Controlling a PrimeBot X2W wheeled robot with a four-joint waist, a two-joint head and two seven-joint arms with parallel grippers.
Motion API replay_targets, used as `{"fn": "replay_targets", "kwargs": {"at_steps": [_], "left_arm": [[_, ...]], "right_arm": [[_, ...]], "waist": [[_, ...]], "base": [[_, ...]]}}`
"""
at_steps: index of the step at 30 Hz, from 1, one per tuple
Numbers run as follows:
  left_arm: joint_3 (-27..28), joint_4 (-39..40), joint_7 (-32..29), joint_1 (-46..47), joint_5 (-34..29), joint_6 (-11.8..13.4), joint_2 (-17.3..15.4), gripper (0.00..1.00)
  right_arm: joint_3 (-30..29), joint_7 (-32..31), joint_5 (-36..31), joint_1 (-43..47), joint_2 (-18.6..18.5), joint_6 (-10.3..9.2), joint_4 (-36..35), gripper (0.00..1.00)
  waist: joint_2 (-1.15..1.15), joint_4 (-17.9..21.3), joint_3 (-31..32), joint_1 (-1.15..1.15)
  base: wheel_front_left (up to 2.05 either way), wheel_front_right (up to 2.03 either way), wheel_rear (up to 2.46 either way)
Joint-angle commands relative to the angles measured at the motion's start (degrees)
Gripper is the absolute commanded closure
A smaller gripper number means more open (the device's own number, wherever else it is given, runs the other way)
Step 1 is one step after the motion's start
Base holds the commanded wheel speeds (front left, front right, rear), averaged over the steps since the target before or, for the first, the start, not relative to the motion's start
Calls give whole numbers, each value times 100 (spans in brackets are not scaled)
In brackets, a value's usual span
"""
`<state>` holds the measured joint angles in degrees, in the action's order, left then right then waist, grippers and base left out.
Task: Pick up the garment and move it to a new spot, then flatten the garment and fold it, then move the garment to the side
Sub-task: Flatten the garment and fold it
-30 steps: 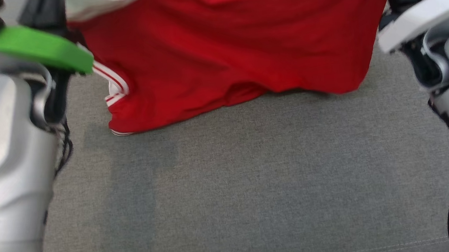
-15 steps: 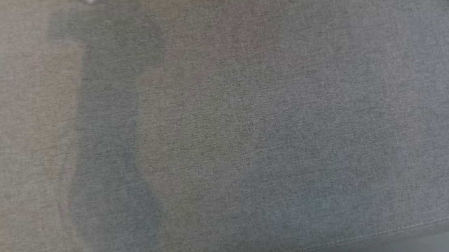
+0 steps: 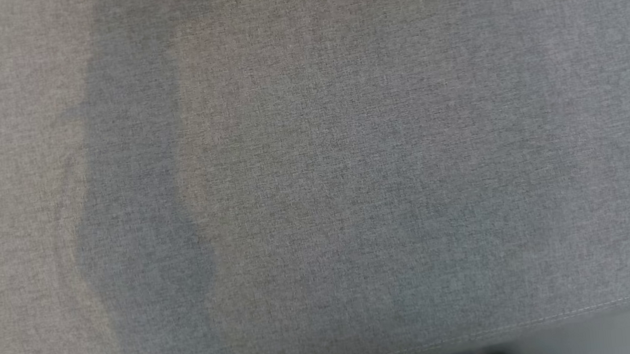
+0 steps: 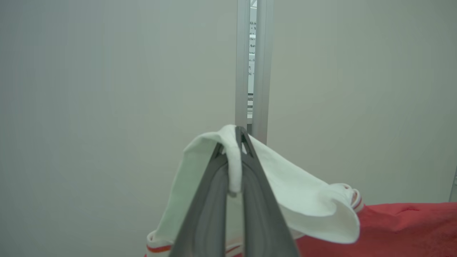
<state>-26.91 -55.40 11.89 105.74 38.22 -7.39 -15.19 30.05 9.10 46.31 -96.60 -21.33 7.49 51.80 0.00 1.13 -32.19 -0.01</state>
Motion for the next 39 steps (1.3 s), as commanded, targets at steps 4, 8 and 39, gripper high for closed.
{"fn": "replay_targets", "kwargs": {"at_steps": [4,8,39], "left_arm": [[-219,321,244,-887,206,-16,-106,100],[-271,820,326,-2170,362,-16,-335,100],[1408,4773,326,-11131,-457,861,595,100]], "right_arm": [[294,320,313,752,-198,0,-330,100],[476,525,679,1805,-267,0,-834,100],[-1367,552,-493,9868,-184,0,-4025,100]], "waist": [[0,-60,63,1],[0,-7,378,1],[0,-293,2333,1]], "base": [[0,0,0],[0,0,0],[0,0,0]]}}
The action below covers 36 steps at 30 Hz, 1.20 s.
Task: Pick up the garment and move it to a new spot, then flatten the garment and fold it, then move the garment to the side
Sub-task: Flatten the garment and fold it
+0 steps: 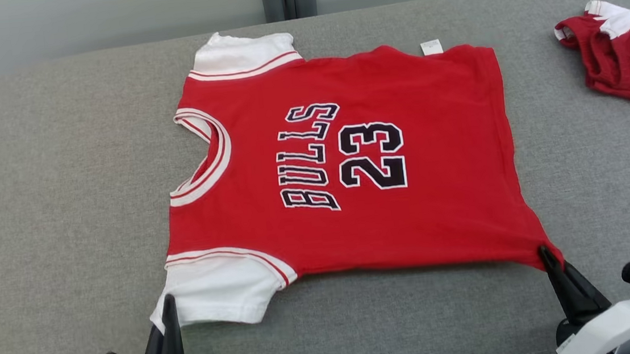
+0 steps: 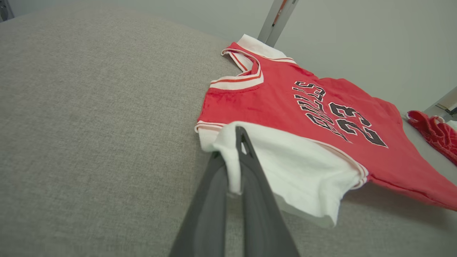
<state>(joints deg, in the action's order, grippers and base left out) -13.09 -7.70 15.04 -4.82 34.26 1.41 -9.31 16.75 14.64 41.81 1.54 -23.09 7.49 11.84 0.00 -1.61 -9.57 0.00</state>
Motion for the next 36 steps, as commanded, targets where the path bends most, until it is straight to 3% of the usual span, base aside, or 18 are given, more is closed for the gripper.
{"fn": "replay_targets", "kwargs": {"at_steps": [1,8,14,24,32,33,34,35,36], "left_arm": [[33,-5,12,-155,-67,-21,29,100],[20,-76,12,-364,-150,-109,49,100],[-42,-99,-3,83,-313,-202,-45,100],[-407,-458,-497,1576,-673,-539,-343,100],[-519,-1601,-536,2778,-689,-741,-414,100],[-542,-1786,-486,2911,-697,-755,-400,100],[-559,-1945,-456,3002,-685,-779,-387,100],[-573,-2113,-385,3105,-687,-794,-389,89],[-594,-2236,-316,3188,-737,-790,-398,49]], "right_arm": [[-86,-48,-58,181,-5,0,-58,100],[-389,-316,-131,678,127,0,-274,100],[-461,-536,-255,461,243,0,-397,100],[-460,-1029,-187,-353,335,0,-345,100],[-452,-1260,-186,-1156,440,0,219,100],[-420,-1237,-203,-1258,456,0,285,86],[-407,-1177,-215,-1330,468,0,337,56],[-396,-1108,-220,-1393,493,0,399,0],[-390,-1041,-214,-1425,509,0,447,0]], "waist": [[0,-21,99,0],[0,-14,178,0],[0,42,148,0],[0,182,-123,0],[0,324,-364,0],[0,343,-392,0],[0,352,-401,0],[0,366,-412,0],[0,375,-413,0]], "base": [[0,0,0],[0,0,0],[0,0,0],[0,0,0],[0,0,0],[0,0,0],[0,0,0],[0,0,0],[0,0,0]]}}
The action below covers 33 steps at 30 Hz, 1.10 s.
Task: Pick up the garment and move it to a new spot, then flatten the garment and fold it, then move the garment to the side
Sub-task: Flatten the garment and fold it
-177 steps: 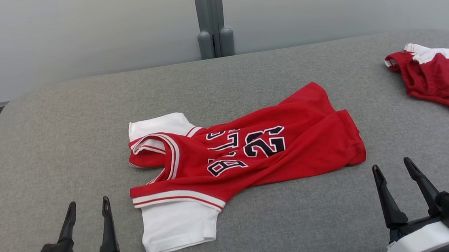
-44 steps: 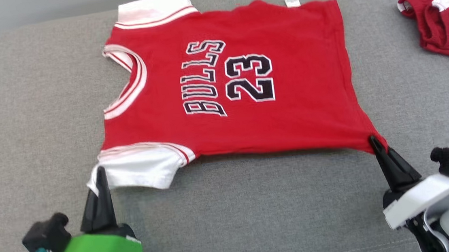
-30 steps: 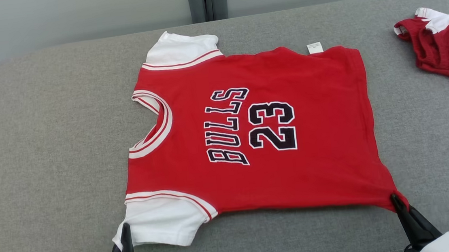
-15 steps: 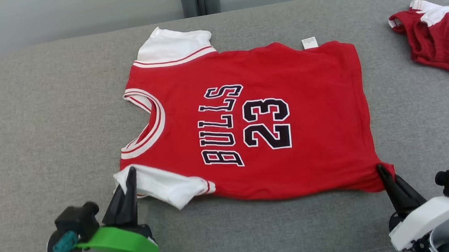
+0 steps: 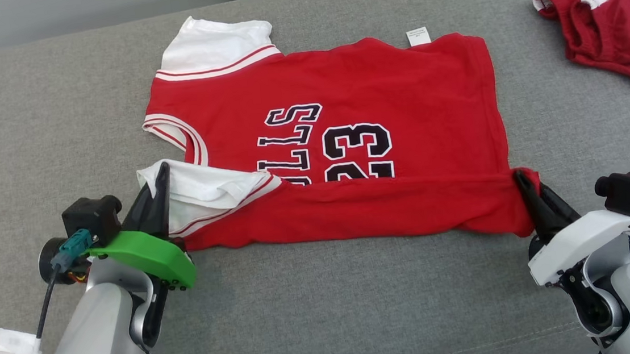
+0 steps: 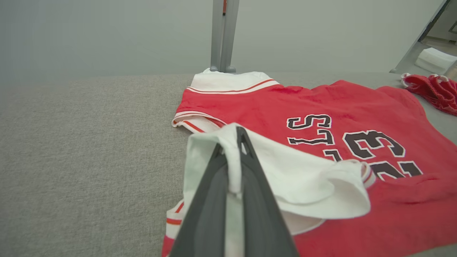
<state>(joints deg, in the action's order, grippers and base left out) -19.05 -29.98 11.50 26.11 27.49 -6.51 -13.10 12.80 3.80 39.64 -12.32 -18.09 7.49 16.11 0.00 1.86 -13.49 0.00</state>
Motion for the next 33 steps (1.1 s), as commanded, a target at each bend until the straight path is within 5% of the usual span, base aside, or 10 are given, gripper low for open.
{"fn": "replay_targets", "kwargs": {"at_steps": [1,10,19,33], "left_arm": [[-22,-137,120,176,-100,-11,-5,0],[204,-407,375,-160,-74,-56,49,0],[394,-451,369,-864,-210,-66,34,0],[73,-1616,350,-47,-113,-102,108,0]], "right_arm": [[17,130,-13,-68,9,0,76,0],[170,780,-440,422,-155,0,131,0],[146,757,-719,732,-45,0,129,0],[290,816,-767,-43,404,0,1002,0]], "waist": [[0,33,-15,0],[0,-10,236,0],[0,-22,221,0],[0,80,-74,0]], "base": [[0,0,0],[0,0,0],[0,0,0],[0,0,0]]}}
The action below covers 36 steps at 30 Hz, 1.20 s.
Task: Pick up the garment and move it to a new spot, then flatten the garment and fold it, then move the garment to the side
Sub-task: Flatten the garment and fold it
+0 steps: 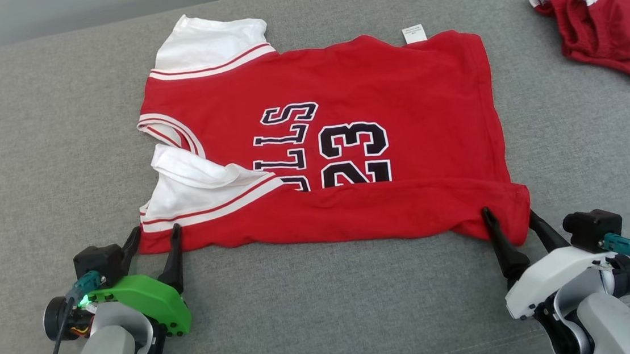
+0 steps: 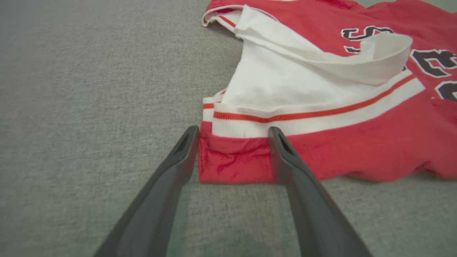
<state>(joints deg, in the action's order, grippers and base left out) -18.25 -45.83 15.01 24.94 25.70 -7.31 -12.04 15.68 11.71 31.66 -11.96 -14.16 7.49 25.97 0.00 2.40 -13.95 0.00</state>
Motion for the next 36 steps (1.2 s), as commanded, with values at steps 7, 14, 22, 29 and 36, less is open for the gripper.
{"fn": "replay_targets", "kwargs": {"at_steps": [7,14,22,29,36], "left_arm": [[-291,-266,0,227,475,-12,26,100],[125,460,12,-373,617,-9,-44,100],[563,1686,14,-1905,388,157,180,100],[612,2053,15,-2664,357,242,341,100],[653,2271,14,-2605,83,316,476,0]], "right_arm": [[66,243,188,-322,143,0,337,100],[6,335,252,63,10,0,181,100],[-192,167,105,1137,-218,-5,-723,100],[-596,-351,-8,1778,-196,-5,-1284,100],[-910,-457,-220,1813,70,-3,-1456,0]], "waist": [[0,4,41,0],[0,-154,440,0],[0,-370,822,0],[0,-489,876,0],[0,-486,921,0]], "base": [[0,0,0],[0,0,0],[0,0,0],[0,0,0],[0,0,0]]}}
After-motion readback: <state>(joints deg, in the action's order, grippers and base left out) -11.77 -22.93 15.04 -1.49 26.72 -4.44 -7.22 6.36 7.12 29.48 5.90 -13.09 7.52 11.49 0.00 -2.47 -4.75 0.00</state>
